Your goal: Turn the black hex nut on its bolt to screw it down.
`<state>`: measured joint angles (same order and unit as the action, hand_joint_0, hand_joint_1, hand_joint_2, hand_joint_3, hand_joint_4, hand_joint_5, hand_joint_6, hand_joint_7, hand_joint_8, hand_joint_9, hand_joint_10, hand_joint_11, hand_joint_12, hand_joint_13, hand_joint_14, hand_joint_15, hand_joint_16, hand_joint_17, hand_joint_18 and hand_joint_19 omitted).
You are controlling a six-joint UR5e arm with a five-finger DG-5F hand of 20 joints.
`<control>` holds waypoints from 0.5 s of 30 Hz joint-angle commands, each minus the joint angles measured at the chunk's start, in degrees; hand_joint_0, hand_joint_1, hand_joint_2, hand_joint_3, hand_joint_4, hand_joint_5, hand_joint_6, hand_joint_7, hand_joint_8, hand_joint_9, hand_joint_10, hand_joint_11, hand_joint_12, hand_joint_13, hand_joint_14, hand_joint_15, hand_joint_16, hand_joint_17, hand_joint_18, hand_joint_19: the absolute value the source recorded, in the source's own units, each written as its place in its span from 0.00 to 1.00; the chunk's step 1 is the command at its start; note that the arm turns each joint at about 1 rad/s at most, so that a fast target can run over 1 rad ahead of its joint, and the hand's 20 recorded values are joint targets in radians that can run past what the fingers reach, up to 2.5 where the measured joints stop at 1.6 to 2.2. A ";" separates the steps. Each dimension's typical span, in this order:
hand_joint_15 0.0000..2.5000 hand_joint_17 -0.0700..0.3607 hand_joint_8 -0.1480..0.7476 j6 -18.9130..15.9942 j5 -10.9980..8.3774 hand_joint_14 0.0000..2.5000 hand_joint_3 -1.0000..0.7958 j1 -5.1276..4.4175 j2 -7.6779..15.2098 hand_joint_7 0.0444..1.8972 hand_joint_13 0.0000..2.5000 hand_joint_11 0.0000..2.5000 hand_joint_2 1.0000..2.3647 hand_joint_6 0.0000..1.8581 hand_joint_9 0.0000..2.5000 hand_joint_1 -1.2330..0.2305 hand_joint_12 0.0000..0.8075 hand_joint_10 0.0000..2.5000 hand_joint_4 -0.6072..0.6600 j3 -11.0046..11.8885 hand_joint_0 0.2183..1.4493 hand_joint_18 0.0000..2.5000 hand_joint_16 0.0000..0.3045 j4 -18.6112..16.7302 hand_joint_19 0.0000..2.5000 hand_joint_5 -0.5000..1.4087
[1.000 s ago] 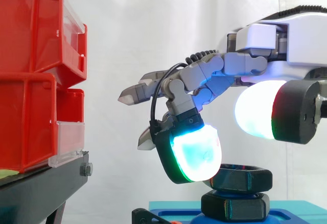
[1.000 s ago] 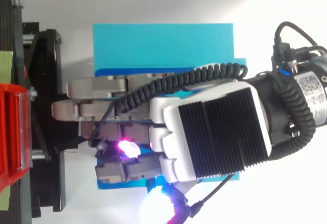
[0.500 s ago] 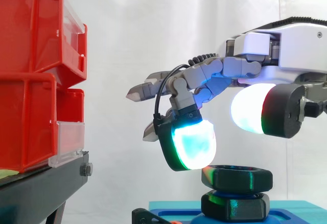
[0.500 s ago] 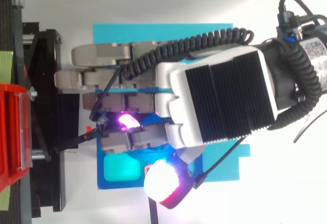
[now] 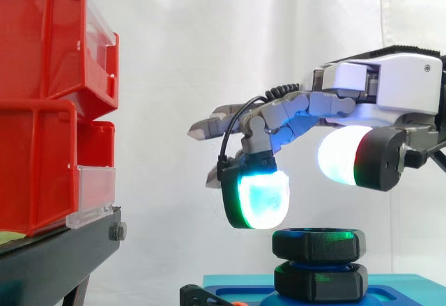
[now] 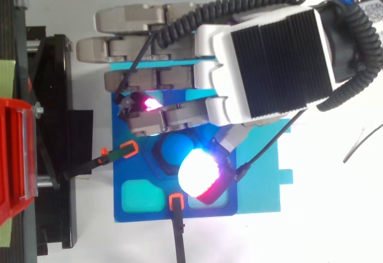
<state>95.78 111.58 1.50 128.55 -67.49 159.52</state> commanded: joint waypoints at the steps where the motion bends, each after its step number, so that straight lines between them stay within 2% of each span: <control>1: 0.00 0.38 0.38 -0.16 1.62 0.00 0.28 0.25 -0.05 0.59 0.10 0.02 0.00 0.27 0.29 0.72 0.37 0.00 0.57 0.79 0.23 0.03 0.14 -0.53 0.06 0.24; 7: 0.00 0.38 0.38 -0.16 1.44 0.00 0.28 -0.54 -0.05 0.54 0.10 0.02 0.00 0.27 0.28 0.72 0.38 0.00 0.58 3.42 0.23 0.03 0.14 2.11 0.06 0.23; 10: 0.00 0.38 0.38 0.02 0.56 0.00 0.28 -1.50 -0.05 0.51 0.10 0.02 0.00 0.27 0.28 0.72 0.38 0.00 0.58 3.95 0.23 0.03 0.14 2.64 0.06 0.23; 15: 0.00 0.38 0.37 0.02 -1.99 0.00 0.28 -3.26 0.04 0.48 0.10 0.02 0.00 0.27 0.28 0.72 0.38 0.00 0.56 3.95 0.23 0.02 0.14 2.90 0.06 0.23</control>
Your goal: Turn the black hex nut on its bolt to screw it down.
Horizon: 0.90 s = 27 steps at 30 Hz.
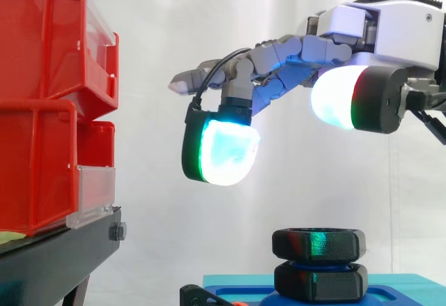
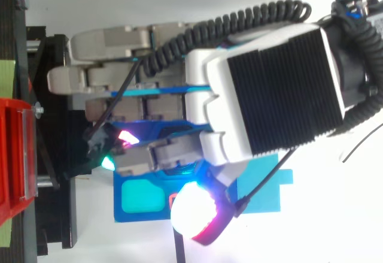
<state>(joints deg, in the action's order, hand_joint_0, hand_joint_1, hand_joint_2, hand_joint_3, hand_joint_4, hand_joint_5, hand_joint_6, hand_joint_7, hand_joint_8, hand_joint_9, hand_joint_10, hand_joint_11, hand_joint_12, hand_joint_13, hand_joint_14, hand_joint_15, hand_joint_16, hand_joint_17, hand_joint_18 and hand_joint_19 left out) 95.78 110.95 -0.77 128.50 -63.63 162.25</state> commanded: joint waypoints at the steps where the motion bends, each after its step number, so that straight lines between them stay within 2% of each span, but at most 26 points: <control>1: 0.00 0.38 0.37 0.02 -1.70 0.00 0.28 -1.25 -0.01 0.48 0.10 0.02 0.00 0.27 0.28 0.72 0.38 0.00 0.56 0.09 0.23 0.02 0.14 0.17 0.05 0.23; 6: 0.00 0.39 0.36 0.02 -4.60 0.00 0.28 -4.15 0.08 0.45 0.08 0.00 0.00 0.27 0.26 0.72 0.37 0.00 0.54 -0.18 0.23 0.01 0.14 1.76 0.04 0.23; 12: 0.00 0.39 0.35 0.02 -6.53 0.00 0.28 -5.91 -0.01 0.46 0.07 0.00 0.00 0.27 0.24 0.71 0.37 0.00 0.53 -0.88 0.23 0.00 0.14 3.69 0.03 0.23; 17: 0.00 0.39 0.35 -0.06 -6.80 0.00 0.28 -6.61 0.08 0.50 0.06 0.00 0.00 0.27 0.24 0.71 0.37 0.00 0.54 -3.25 0.22 0.00 0.14 2.37 0.03 0.24; 23: 0.00 0.39 0.36 0.02 -6.80 0.00 0.28 -6.61 0.08 0.61 0.06 0.00 0.00 0.27 0.24 0.71 0.38 0.00 0.54 -3.25 0.22 0.00 0.15 2.46 0.04 0.25; 27: 0.00 0.39 0.36 0.02 -6.62 0.00 0.28 -5.99 -0.01 0.66 0.06 0.00 0.00 0.27 0.24 0.71 0.38 0.00 0.54 -3.25 0.22 0.00 0.15 2.11 0.04 0.25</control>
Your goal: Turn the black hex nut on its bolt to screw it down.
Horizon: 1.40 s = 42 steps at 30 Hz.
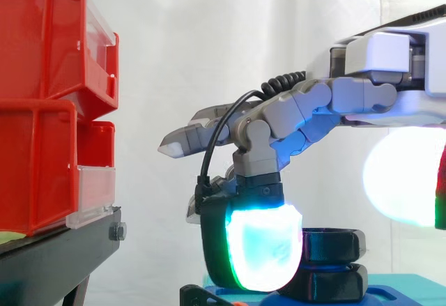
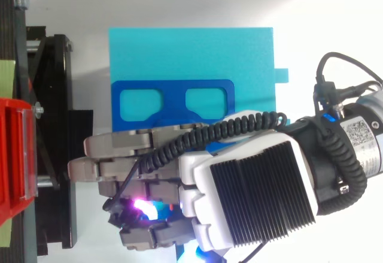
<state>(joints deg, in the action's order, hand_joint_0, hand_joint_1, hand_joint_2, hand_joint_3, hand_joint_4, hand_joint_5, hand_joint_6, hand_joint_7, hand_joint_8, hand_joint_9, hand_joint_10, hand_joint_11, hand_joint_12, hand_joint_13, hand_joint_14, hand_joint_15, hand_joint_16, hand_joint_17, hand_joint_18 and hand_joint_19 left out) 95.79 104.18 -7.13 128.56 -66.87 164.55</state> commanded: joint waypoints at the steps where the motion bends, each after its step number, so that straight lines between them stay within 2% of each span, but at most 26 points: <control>1: 0.00 0.39 0.37 0.02 0.14 0.00 0.28 0.36 -0.07 0.68 0.06 0.00 0.00 0.27 0.24 0.71 0.38 0.00 0.54 -0.02 0.22 0.00 0.15 -0.20 0.04 0.25; 11: 0.00 0.39 0.37 0.19 0.58 0.00 0.28 1.59 0.02 0.74 0.06 0.01 0.00 0.27 0.25 0.71 0.39 0.00 0.54 -0.02 0.22 0.00 0.15 -0.46 0.04 0.26; 20: 0.00 0.39 0.37 0.28 1.02 0.00 0.28 2.65 0.02 0.76 0.07 0.01 0.00 0.27 0.26 0.71 0.38 0.00 0.53 -0.10 0.22 0.00 0.14 -0.46 0.04 0.26; 25: 0.00 0.39 0.37 0.28 1.99 0.00 0.28 3.44 0.02 0.76 0.07 0.01 0.00 0.27 0.26 0.71 0.38 0.00 0.53 -0.10 0.22 0.01 0.14 -0.72 0.04 0.26; 31: 0.00 0.39 0.37 0.28 3.40 0.00 0.28 4.76 0.02 0.76 0.08 0.01 0.00 0.27 0.26 0.70 0.38 0.00 0.53 -0.19 0.22 0.01 0.14 -1.69 0.04 0.26; 32: 0.00 0.39 0.37 0.28 3.92 0.00 0.28 5.37 0.02 0.76 0.08 0.01 0.00 0.27 0.26 0.70 0.38 0.00 0.53 -0.37 0.22 0.01 0.14 -2.13 0.04 0.26; 36: 0.00 0.39 0.38 0.28 4.80 0.00 0.28 6.17 0.02 0.76 0.08 0.02 0.00 0.27 0.27 0.70 0.38 0.00 0.54 -0.54 0.22 0.01 0.14 -3.10 0.04 0.26; 42: 0.00 0.39 0.37 0.28 7.09 0.00 0.28 7.66 0.02 0.74 0.08 0.01 0.00 0.27 0.27 0.70 0.38 0.00 0.53 -0.54 0.23 0.01 0.14 -4.42 0.04 0.26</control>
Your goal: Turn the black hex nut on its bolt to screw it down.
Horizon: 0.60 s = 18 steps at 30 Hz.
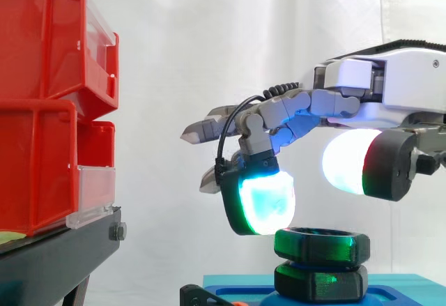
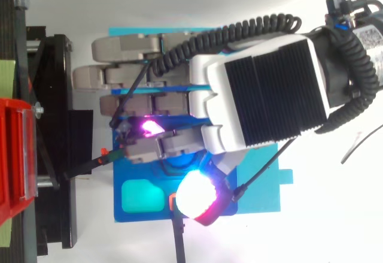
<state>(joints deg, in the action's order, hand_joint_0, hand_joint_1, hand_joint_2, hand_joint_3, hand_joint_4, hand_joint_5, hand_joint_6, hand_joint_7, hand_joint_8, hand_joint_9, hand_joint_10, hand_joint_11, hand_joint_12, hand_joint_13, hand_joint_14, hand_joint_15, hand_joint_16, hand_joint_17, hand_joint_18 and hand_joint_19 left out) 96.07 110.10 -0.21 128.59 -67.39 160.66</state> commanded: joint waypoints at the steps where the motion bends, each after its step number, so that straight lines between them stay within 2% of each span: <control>1: 0.00 0.39 0.38 0.00 1.43 0.00 0.28 0.92 -0.01 0.74 0.08 0.01 0.00 0.27 0.27 0.70 0.38 0.00 0.54 -0.02 0.23 0.02 0.14 -0.61 0.04 0.26; 2: 0.00 0.39 0.38 0.00 1.43 0.00 0.28 0.92 -0.01 0.74 0.08 0.01 0.00 0.27 0.27 0.70 0.38 0.00 0.54 -0.02 0.23 0.02 0.14 -0.61 0.04 0.26; 3: 0.00 0.39 0.37 0.00 2.31 0.00 0.28 1.62 -0.01 0.73 0.08 0.01 0.00 0.27 0.27 0.70 0.38 0.00 0.54 -0.02 0.23 0.02 0.14 -1.05 0.04 0.26; 7: 0.00 0.39 0.38 -0.18 3.54 0.00 0.28 1.88 -0.01 0.69 0.09 0.01 0.00 0.27 0.27 0.70 0.38 0.00 0.55 -0.02 0.23 0.02 0.14 -2.01 0.05 0.25; 11: 0.00 0.39 0.38 -0.79 4.59 0.00 0.28 1.00 -0.01 0.64 0.09 0.02 0.00 0.27 0.26 0.70 0.38 0.00 0.57 1.83 0.22 0.02 0.14 -3.07 0.05 0.24; 12: 0.00 0.39 0.38 -0.88 4.42 0.00 0.28 0.83 -0.01 0.63 0.09 0.01 0.00 0.27 0.26 0.70 0.38 0.00 0.57 1.91 0.22 0.02 0.14 -3.24 0.05 0.24; 14: 0.00 0.39 0.38 -1.32 3.98 0.00 0.28 -0.40 -0.01 0.61 0.09 0.02 0.00 0.27 0.26 0.70 0.38 0.00 0.57 2.18 0.22 0.02 0.14 -3.33 0.05 0.24; 18: 0.00 0.39 0.38 -1.32 2.75 0.00 0.28 -1.72 -0.01 0.58 0.09 0.01 0.00 0.27 0.26 0.70 0.38 0.00 0.58 2.18 0.22 0.02 0.14 -2.98 0.05 0.24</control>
<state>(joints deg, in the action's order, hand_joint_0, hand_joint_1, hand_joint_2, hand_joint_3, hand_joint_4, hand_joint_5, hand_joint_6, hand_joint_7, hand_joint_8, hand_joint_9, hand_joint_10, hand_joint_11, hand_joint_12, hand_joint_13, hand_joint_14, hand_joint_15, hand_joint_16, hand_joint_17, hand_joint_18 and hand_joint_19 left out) 94.82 113.79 -0.82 128.57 -65.33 157.50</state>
